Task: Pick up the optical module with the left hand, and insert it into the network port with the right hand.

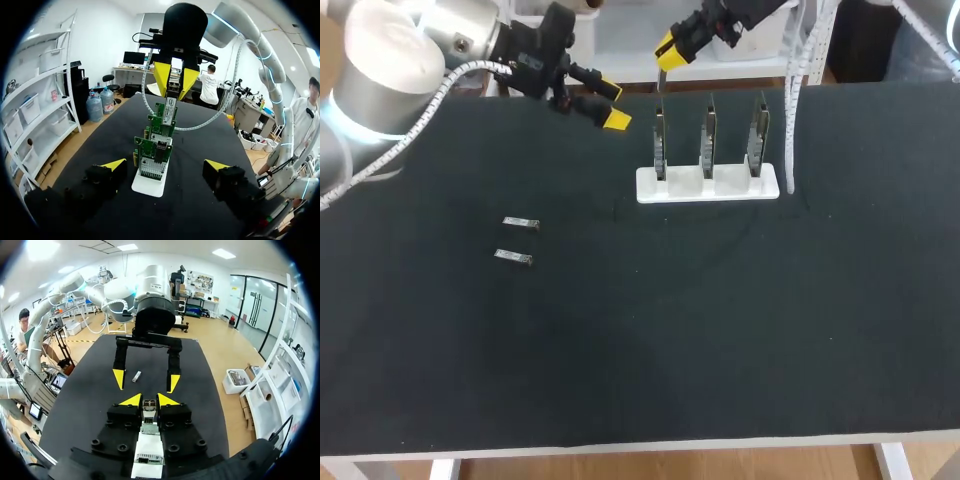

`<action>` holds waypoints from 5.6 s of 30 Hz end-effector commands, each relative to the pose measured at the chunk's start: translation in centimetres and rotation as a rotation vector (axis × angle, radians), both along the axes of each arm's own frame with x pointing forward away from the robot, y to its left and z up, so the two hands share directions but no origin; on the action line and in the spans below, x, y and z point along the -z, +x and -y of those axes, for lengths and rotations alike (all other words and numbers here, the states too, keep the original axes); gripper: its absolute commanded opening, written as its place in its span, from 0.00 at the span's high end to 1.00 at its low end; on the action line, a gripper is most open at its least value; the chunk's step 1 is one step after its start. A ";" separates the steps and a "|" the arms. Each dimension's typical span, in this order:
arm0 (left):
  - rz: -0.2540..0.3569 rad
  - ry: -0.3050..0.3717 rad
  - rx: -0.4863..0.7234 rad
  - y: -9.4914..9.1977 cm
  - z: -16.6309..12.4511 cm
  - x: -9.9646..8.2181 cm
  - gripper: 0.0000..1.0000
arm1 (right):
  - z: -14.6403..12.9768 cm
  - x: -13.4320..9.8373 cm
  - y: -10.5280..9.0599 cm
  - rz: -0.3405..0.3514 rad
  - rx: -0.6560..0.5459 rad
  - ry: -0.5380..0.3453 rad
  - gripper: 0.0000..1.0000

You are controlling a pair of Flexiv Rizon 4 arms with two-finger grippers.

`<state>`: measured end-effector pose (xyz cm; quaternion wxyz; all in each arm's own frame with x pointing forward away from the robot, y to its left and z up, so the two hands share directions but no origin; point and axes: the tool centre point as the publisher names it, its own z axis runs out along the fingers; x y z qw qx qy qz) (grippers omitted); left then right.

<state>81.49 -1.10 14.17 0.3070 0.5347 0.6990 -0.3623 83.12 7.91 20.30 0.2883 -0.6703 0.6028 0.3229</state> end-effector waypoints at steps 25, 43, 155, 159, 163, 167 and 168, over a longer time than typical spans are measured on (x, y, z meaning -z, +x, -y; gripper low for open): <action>0.044 -0.004 0.017 0.5 0.5 -0.1 0.00 | 0.3 -0.1 0.5 -0.179 -0.223 -0.032 1.00; 0.102 0.002 0.067 0.8 0.9 0.0 0.00 | 0.2 -0.1 0.5 -0.181 -0.223 -0.035 1.00; 0.096 0.016 0.094 1.8 1.3 0.3 0.00 | -0.9 3.0 0.4 -0.302 -0.322 -0.100 1.00; 0.096 0.016 0.094 1.8 1.3 0.3 0.00 | -0.9 3.1 0.4 -0.303 -0.322 -0.101 1.00; 0.096 0.016 0.094 1.8 1.3 0.3 0.00 | -1.0 3.1 0.4 -0.302 -0.325 -0.103 1.00; 0.096 0.016 0.094 1.8 1.3 0.3 0.00 | -1.0 3.1 0.7 -0.300 -0.325 -0.106 1.00; 0.096 0.016 0.094 1.8 1.3 0.3 0.00 | -1.0 3.1 0.8 -0.299 -0.325 -0.105 1.00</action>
